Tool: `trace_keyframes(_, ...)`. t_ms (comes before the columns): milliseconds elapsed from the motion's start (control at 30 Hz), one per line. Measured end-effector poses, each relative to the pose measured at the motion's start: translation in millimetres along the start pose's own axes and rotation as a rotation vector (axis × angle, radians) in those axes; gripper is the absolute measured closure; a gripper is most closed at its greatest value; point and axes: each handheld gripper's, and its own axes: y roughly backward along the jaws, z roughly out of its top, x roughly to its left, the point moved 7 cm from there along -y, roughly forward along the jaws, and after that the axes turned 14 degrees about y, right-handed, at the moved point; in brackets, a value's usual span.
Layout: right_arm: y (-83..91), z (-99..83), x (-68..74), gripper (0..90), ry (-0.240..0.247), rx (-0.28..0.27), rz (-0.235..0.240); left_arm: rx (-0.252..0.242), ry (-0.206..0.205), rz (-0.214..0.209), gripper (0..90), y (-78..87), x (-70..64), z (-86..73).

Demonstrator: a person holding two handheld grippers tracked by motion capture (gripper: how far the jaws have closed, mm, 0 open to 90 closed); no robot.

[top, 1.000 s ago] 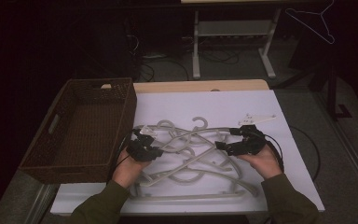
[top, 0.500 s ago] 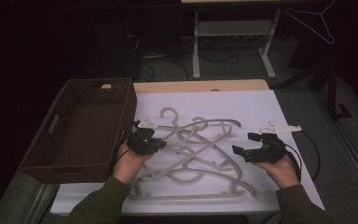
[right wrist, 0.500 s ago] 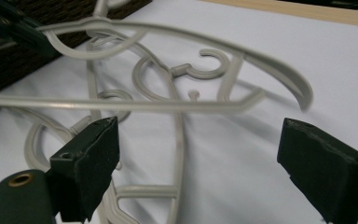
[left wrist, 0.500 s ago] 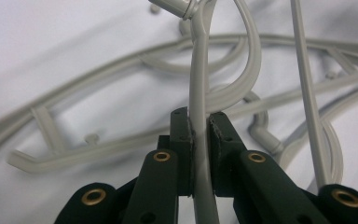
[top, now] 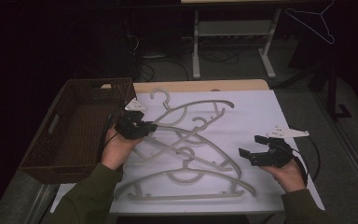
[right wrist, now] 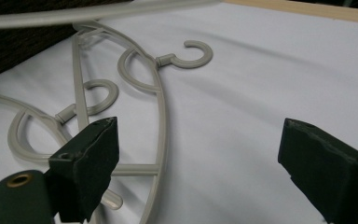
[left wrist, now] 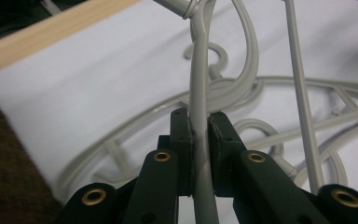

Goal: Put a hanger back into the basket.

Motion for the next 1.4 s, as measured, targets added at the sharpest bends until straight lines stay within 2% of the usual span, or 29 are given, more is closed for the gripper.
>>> trace_keyframes(400, 0.1, 1.2, -0.8, 10.6, 0.007, -0.012, -0.01, -0.059, 0.047, 0.065, 81.9, 40.9, 40.8, 16.6)
trace_keyframes(600, 0.5, 3.4, -0.9, 5.3, 0.013, -0.027, -0.017, -0.085, 0.065, 0.105, 81.9, 66.2, 68.5, 18.3)
trace_keyframes(767, 2.4, 4.2, -3.3, 1.3, 0.01, -0.037, -0.04, -0.111, 0.082, 0.143, 82.0, 88.3, 94.8, 18.8)
trace_keyframes(1067, -2.2, 2.0, -1.1, 1.3, 0.017, -0.015, -0.033, -0.13, 0.119, 0.211, 82.0, 115.3, 142.5, 10.0)
trace_keyframes(1200, -2.6, 1.5, -2.0, 1.3, 0.02, -0.014, -0.036, -0.136, 0.131, 0.264, 82.0, 126.4, 167.0, 3.2)
trace_keyframes(1400, -2.3, 0.5, -3.2, 1.3, 0.012, -0.01, -0.038, -0.145, 0.169, 0.3, 82.0, 139.4, 197.7, -9.3)
